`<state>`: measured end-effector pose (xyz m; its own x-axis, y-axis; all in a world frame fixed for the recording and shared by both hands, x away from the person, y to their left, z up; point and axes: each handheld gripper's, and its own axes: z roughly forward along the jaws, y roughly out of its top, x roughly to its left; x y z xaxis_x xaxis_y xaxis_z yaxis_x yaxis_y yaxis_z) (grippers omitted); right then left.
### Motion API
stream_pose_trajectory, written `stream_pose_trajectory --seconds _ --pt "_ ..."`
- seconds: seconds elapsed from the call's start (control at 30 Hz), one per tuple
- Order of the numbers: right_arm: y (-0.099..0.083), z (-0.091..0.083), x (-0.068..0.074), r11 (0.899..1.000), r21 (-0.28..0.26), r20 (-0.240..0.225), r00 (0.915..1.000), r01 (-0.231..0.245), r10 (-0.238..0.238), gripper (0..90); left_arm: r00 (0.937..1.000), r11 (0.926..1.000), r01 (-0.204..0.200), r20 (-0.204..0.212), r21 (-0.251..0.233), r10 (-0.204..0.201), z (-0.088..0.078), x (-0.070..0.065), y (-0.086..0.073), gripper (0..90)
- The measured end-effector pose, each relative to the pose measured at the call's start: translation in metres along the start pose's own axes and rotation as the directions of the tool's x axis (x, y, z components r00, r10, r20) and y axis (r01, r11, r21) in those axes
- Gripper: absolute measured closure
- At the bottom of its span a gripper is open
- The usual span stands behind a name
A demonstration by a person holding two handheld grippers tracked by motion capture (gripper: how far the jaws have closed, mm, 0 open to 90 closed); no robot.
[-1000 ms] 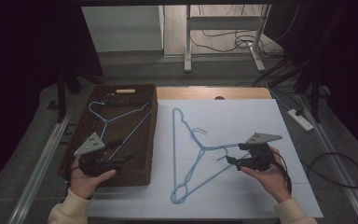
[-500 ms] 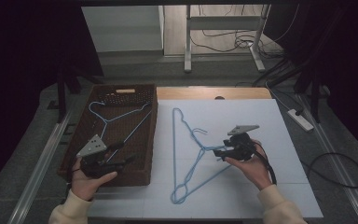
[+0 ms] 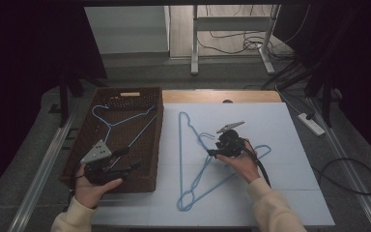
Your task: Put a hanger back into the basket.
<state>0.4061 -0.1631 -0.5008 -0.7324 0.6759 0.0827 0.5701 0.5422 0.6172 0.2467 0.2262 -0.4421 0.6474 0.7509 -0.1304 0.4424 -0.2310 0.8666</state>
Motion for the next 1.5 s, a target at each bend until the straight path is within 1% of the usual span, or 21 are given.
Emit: stream_pose_trajectory --seconds 0.07,0.17,0.2,0.23,0.3,0.37,0.4,0.43,0.53,0.6,0.8,1.07,1.13,1.23,1.27,1.3,1.37,1.4,1.43,1.47,1.5 --pt "0.003 0.007 0.002 1.000 0.025 0.006 0.9998 0.016 -0.016 51.3 1.0000 1.0000 0.000 0.002 0.003 0.000 0.001 0.000 0.000 32.5" --pt "0.010 0.017 0.007 0.997 0.067 0.033 0.9983 0.045 -0.047 59.7 1.0000 1.0000 0.000 0.001 0.004 0.000 0.001 0.000 -0.001 32.5" --pt "0.010 0.017 0.007 0.997 0.067 0.033 0.9983 0.045 -0.047 59.7 1.0000 1.0000 0.000 0.001 0.004 0.000 0.001 0.000 -0.001 32.5" --pt "0.013 0.021 0.010 0.995 0.084 0.037 0.9977 0.053 -0.056 64.1 1.0000 1.0000 0.000 0.001 0.004 0.000 0.001 0.001 -0.001 32.5" --pt "0.015 0.025 0.013 0.992 0.120 0.045 0.9974 0.051 -0.057 68.1 1.0000 1.0000 0.000 0.001 0.002 0.000 0.000 0.001 -0.001 32.5" --pt "0.018 0.027 0.015 0.989 0.134 0.069 0.9953 0.059 -0.068 73.3 1.0000 1.0000 0.000 0.001 -0.001 0.000 -0.001 0.001 0.000 32.5" --pt "0.018 0.027 0.015 0.989 0.134 0.069 0.9953 0.059 -0.068 73.3 1.0000 1.0000 0.000 0.001 -0.001 0.000 -0.001 0.001 0.000 32.5" --pt "0.019 0.027 0.015 0.989 0.139 0.067 0.9955 0.057 -0.067 76.3 1.0000 1.0000 -0.001 0.001 -0.001 0.001 -0.001 0.001 0.000 32.5" --pt "0.020 0.027 0.017 0.986 0.154 0.088 0.9925 0.071 -0.085 81.5 1.0000 1.0000 -0.003 0.001 -0.002 0.003 -0.001 0.001 0.000 32.4" --pt "0.021 0.026 0.017 0.988 0.143 0.085 0.9934 0.064 -0.077 85.0 1.0000 1.0000 -0.004 0.000 -0.004 0.004 -0.002 0.001 0.000 32.5" --pt "0.022 0.025 0.021 0.985 0.147 0.109 0.9886 0.088 -0.104 85.8 1.0000 1.0000 -0.004 0.000 -0.008 0.004 -0.003 0.001 0.001 32.5" --pt "0.023 0.018 0.023 0.987 0.123 0.128 0.9848 0.102 -0.117 85.9 1.0000 0.9999 -0.006 -0.002 -0.011 0.006 -0.003 -0.001 0.002 32.5" --pt "0.022 0.013 0.025 0.988 0.103 0.136 0.9823 0.115 -0.129 86.0 0.9999 0.9998 -0.013 0.002 -0.016 0.013 -0.004 -0.004 0.003 32.6" --pt "0.022 0.006 0.026 0.991 0.072 0.139 0.9822 0.117 -0.126 86.1 0.9998 0.9996 -0.021 0.007 -0.018 0.021 -0.004 -0.008 0.006 32.6" --pt "0.022 0.006 0.026 0.991 0.072 0.139 0.9822 0.117 -0.126 86.1 0.9996 0.9995 -0.025 0.009 -0.018 0.025 -0.003 -0.011 0.007 32.6" --pt "0.021 0.000 0.026 0.992 0.057 0.135 0.9834 0.114 -0.121 86.0 0.9996 0.9996 -0.027 0.012 -0.011 0.027 -0.002 -0.017 0.010 32.6" --pt "0.020 -0.005 0.027 0.993 0.038 0.138 0.9835 0.113 -0.118 86.0 0.9993 0.9995 -0.032 0.017 -0.002 0.032 0.002 -0.023 0.013 32.8" --pt "0.020 -0.007 0.027 0.993 0.030 0.139 0.9834 0.114 -0.117 86.0 0.9993 0.9995 -0.032 0.017 -0.002 0.032 0.002 -0.023 0.013 32.7" --pt "0.020 -0.009 0.028 0.993 0.020 0.141 0.9834 0.112 -0.114 86.0 0.9992 0.9993 -0.036 0.020 0.004 0.036 0.004 -0.027 0.014 32.5" --pt "0.019 -0.012 0.028 0.994 0.010 0.143 0.9834 0.111 -0.111 86.0 0.9983 0.9984 -0.054 0.023 0.015 0.054 0.009 -0.035 0.017 32.6" --pt "0.018 -0.014 0.028 0.994 -0.001 0.143 0.9837 0.111 -0.109 86.0 0.9977 0.9978 -0.063 0.027 0.022 0.063 0.012 -0.039 0.019 32.5"
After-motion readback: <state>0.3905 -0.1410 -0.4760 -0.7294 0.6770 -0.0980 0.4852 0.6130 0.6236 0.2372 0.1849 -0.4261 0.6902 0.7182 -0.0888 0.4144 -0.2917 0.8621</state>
